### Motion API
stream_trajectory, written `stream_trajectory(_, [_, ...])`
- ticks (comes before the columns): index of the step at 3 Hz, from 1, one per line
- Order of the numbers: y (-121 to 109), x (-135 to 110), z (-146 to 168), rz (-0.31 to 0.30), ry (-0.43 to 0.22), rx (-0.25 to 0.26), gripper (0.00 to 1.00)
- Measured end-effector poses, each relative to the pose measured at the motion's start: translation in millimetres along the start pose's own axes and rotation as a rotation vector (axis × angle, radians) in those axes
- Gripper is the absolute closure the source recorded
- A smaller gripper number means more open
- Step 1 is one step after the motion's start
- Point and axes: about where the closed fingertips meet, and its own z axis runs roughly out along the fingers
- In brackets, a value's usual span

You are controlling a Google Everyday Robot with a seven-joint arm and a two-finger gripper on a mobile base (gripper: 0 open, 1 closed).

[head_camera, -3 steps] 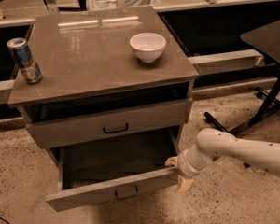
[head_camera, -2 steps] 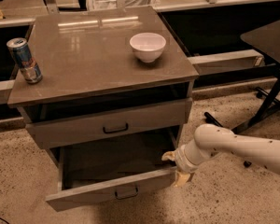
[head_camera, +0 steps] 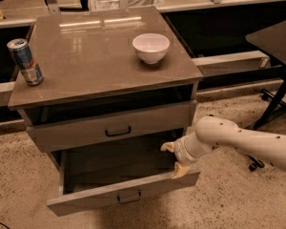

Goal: Open middle drawer

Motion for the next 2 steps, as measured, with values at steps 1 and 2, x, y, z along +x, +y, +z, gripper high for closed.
stream_trajectory(1, [-14, -4, -8, -0.001, 0.006, 0.026, 0.33])
stream_trajectory(2, [-21, -8, -21, 0.002, 0.003, 0.045, 0.32])
